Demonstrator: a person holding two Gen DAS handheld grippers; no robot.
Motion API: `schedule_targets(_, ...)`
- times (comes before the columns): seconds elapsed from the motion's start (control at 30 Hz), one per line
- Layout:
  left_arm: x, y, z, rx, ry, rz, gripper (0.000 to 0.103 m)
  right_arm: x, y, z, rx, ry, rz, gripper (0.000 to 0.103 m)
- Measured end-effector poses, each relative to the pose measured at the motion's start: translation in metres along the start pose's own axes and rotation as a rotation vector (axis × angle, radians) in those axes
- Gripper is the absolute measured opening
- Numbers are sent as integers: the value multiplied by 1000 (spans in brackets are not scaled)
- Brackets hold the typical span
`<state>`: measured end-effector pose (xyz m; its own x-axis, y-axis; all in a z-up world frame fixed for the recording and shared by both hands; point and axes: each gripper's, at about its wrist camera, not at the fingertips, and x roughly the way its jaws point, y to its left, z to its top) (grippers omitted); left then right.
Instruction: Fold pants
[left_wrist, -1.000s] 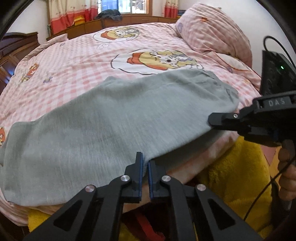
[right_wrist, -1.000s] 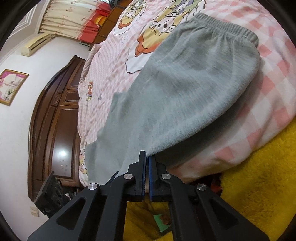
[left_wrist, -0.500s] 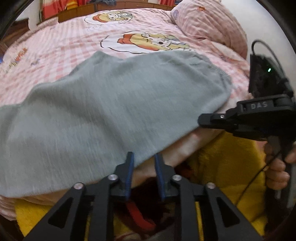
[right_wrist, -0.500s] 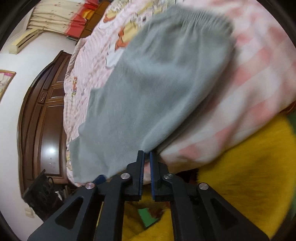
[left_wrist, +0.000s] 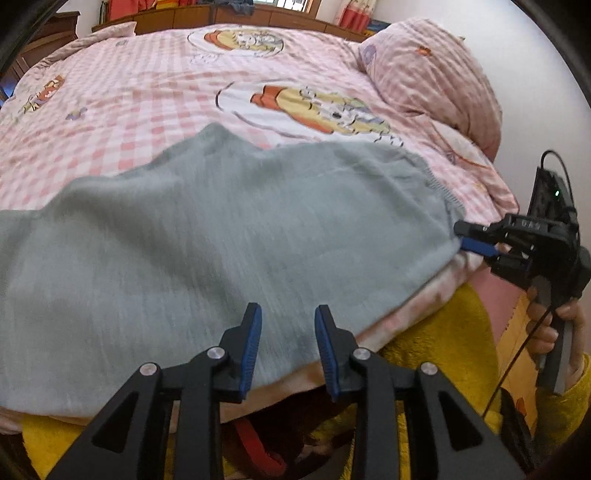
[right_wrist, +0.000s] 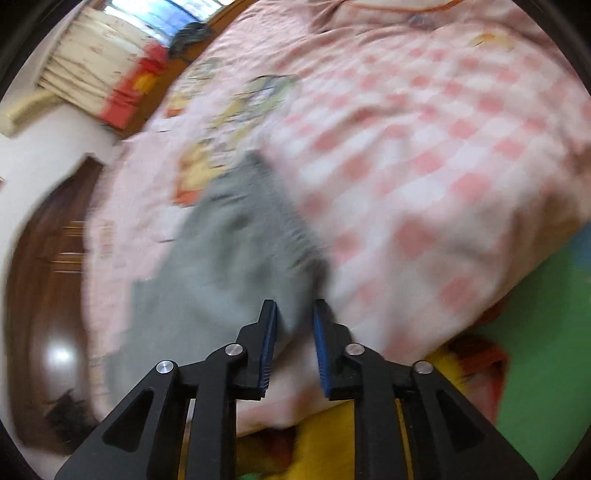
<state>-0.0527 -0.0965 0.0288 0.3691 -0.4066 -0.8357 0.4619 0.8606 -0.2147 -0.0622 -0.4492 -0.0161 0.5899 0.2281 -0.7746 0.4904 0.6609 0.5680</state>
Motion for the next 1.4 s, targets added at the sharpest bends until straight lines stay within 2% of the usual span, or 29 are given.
schedule_targets(0.07,13,2,-6,-1,40,19,31,-1,-6,0,37,8,33,15)
schedule_targets(0.13,16,2,-11,7,49,27,31,-7,-2,1,10,11,3,15)
schedule_targets(0.27,11,1,-13,13,51,26,31,-31,32,-3,-146,-53,-116,15)
schedule_targets(0.33,6,4,-14,-6,53,16,31,-40,54,-7,-231,-80,-141,15)
schedule_targets(0.47,-16,20,-12,-40,17,47,31,-38,92,-16,-330,-46,-91,16)
schedule_targets(0.67,-65,74,-7,-165,-80,120,33,6,130,-33,-374,77,-29,16)
schedule_targets(0.8,-96,120,-5,-243,-137,207,36,29,152,-49,-415,142,-7,16)
schedule_targets(1.03,-122,193,-17,-374,-164,336,39,60,172,-64,-460,215,-19,16)
schedule_targets(1.17,-126,226,-24,-439,-172,359,40,73,176,-67,-463,230,-47,16)
schedule_targets(1.4,-125,260,-33,-497,-165,359,49,83,174,-65,-453,241,-67,16)
